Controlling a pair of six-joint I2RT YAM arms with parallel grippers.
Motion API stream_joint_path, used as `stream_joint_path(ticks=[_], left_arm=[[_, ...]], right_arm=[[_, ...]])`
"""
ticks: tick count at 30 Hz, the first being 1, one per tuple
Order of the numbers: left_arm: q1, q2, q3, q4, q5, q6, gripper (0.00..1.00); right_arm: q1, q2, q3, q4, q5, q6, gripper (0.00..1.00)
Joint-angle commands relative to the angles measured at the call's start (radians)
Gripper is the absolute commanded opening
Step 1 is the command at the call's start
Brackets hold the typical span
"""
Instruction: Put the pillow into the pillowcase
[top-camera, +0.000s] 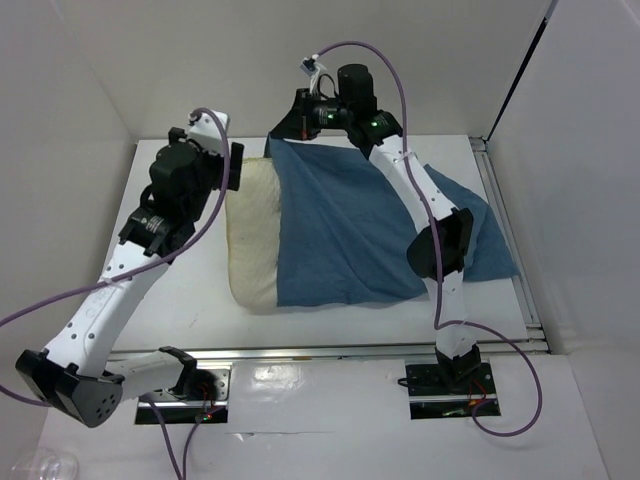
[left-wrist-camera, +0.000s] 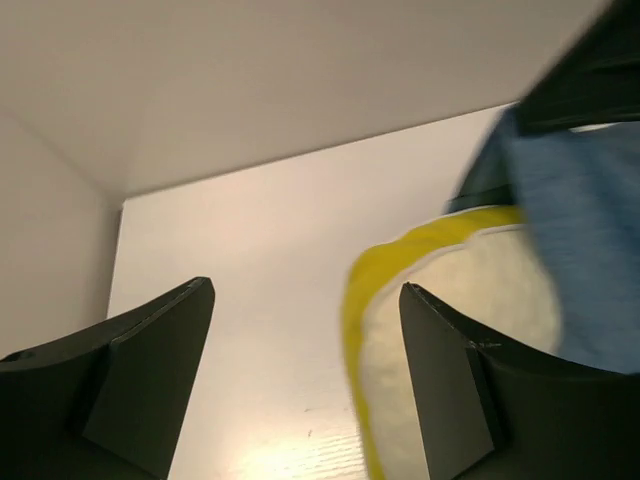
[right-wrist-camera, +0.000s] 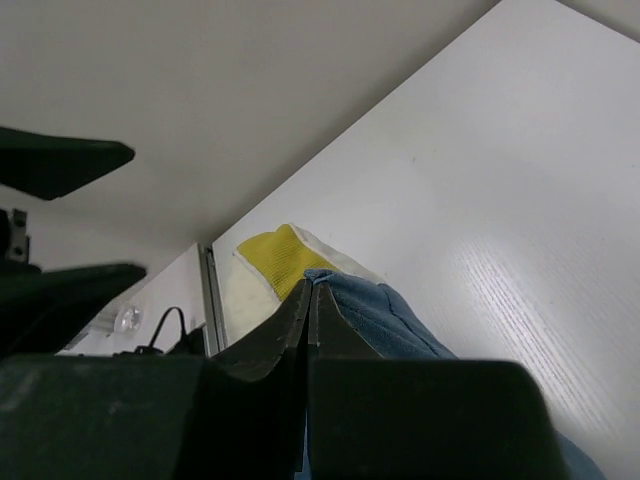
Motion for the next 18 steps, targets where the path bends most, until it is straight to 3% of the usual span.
stream_joint_path(ticks=[1, 5, 9, 13, 18], left_arm=[[0.092, 0.022, -0.021, -0.064, -0.047, -0.086, 0.89], [0.227, 0.078, -0.059, -0.163, 0.106, -0.227, 0.89], [0.329, 0.158, -0.103, -0.193, 0.305, -0.263, 0.86], [0.415, 0.270, -0.060, -0.244, 0.630, -0.205, 0.79], [0.453, 0.279, -0.060, -0.244, 0.984, -0.134, 0.77]], right_arm=[[-0.011, -0.128, 0.001, 0.129, -0.001, -0.001, 0.00], [-0.020, -0.147, 0.001, 0.138, -0.010, -0.001, 0.00], [-0.038, -0.157, 0.001, 0.138, -0.010, 0.008, 0.00], [-0.060, -0.166, 0.001, 0.138, -0.010, 0.008, 0.00], [-0.060, -0.186, -0.042, 0.138, -0.010, -0.001, 0.00]])
